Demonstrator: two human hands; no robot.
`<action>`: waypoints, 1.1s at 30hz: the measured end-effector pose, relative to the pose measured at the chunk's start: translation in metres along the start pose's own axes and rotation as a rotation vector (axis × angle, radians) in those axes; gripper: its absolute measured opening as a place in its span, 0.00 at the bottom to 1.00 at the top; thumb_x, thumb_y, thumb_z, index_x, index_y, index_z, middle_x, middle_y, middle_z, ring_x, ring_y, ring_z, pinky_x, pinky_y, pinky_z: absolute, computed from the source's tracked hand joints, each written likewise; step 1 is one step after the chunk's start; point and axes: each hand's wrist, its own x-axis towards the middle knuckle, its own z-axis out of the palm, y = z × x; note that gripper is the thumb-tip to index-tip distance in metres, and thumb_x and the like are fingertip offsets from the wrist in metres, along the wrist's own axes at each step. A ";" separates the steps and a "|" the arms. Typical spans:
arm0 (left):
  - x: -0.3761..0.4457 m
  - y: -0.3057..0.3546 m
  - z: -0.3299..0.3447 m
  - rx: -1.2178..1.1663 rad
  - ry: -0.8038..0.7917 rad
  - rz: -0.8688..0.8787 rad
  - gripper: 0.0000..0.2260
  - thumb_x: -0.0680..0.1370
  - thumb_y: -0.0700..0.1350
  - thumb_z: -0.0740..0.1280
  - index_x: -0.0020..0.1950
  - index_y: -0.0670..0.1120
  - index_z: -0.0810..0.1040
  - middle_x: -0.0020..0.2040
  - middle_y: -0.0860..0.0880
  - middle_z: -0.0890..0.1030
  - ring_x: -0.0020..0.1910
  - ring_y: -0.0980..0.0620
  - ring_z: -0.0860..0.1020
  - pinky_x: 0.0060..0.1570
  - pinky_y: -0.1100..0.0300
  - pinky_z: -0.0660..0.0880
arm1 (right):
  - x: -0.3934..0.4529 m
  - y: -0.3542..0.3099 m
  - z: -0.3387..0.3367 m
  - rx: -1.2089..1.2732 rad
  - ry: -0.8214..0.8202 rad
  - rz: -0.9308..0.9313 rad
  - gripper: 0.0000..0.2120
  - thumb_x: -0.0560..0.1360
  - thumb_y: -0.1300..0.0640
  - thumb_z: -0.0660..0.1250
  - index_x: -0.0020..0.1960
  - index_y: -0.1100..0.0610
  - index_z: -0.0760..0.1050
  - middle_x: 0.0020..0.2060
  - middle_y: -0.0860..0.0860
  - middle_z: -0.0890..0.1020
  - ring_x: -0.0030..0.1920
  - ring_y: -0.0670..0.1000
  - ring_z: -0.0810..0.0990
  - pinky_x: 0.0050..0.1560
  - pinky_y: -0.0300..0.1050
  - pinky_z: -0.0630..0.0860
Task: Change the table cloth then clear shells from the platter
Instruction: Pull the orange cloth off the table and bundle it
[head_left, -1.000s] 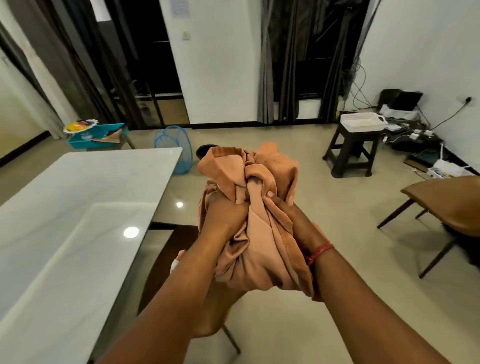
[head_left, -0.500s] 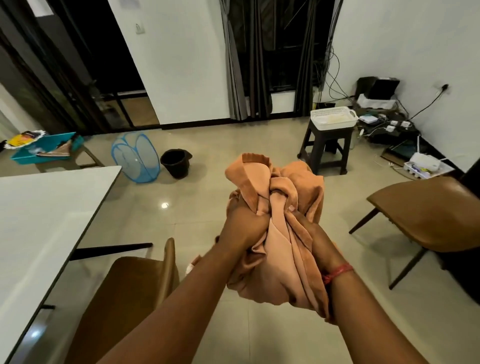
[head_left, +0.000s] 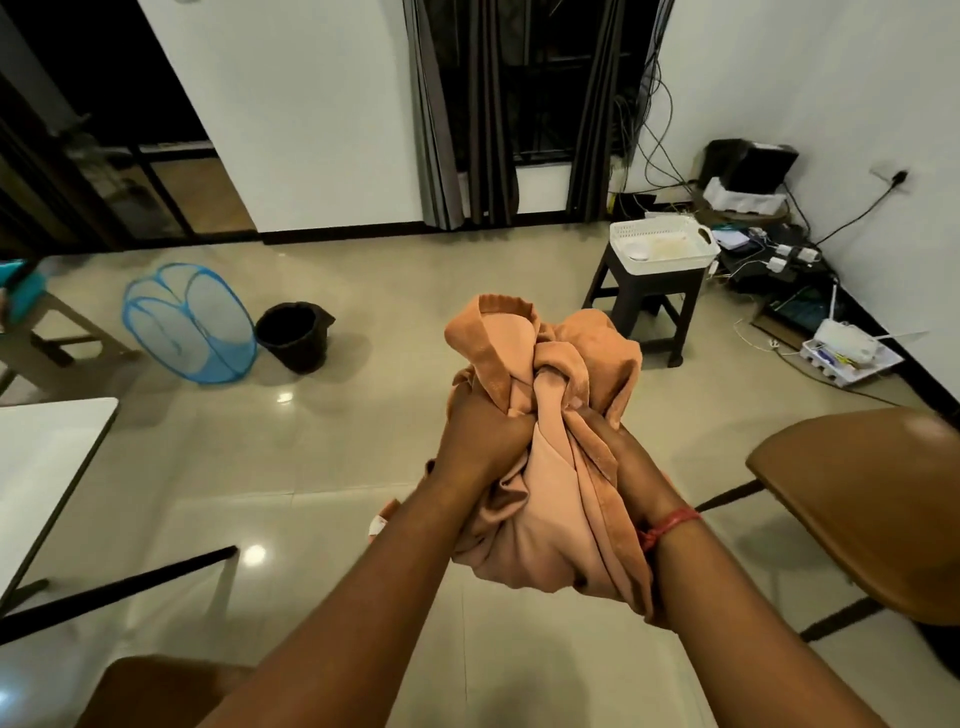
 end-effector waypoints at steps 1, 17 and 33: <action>0.023 -0.003 -0.004 -0.006 0.003 -0.009 0.20 0.70 0.64 0.71 0.60 0.60 0.77 0.55 0.58 0.81 0.56 0.56 0.79 0.56 0.51 0.79 | 0.022 -0.008 0.004 0.005 -0.006 0.006 0.26 0.72 0.37 0.69 0.65 0.50 0.75 0.56 0.54 0.84 0.56 0.56 0.84 0.61 0.55 0.78; 0.330 -0.108 -0.196 -0.101 0.461 -0.304 0.10 0.70 0.54 0.72 0.47 0.55 0.76 0.51 0.50 0.81 0.53 0.61 0.79 0.45 0.75 0.70 | 0.423 -0.112 0.210 -0.221 -0.579 0.174 0.35 0.67 0.35 0.72 0.69 0.49 0.73 0.58 0.53 0.84 0.58 0.56 0.83 0.65 0.57 0.75; 0.525 -0.307 -0.530 -0.099 0.672 -0.441 0.08 0.73 0.48 0.75 0.50 0.57 0.81 0.46 0.58 0.83 0.45 0.68 0.80 0.41 0.73 0.74 | 0.699 -0.085 0.590 -0.398 -0.751 0.253 0.30 0.64 0.32 0.74 0.59 0.47 0.80 0.55 0.50 0.85 0.58 0.53 0.82 0.66 0.56 0.74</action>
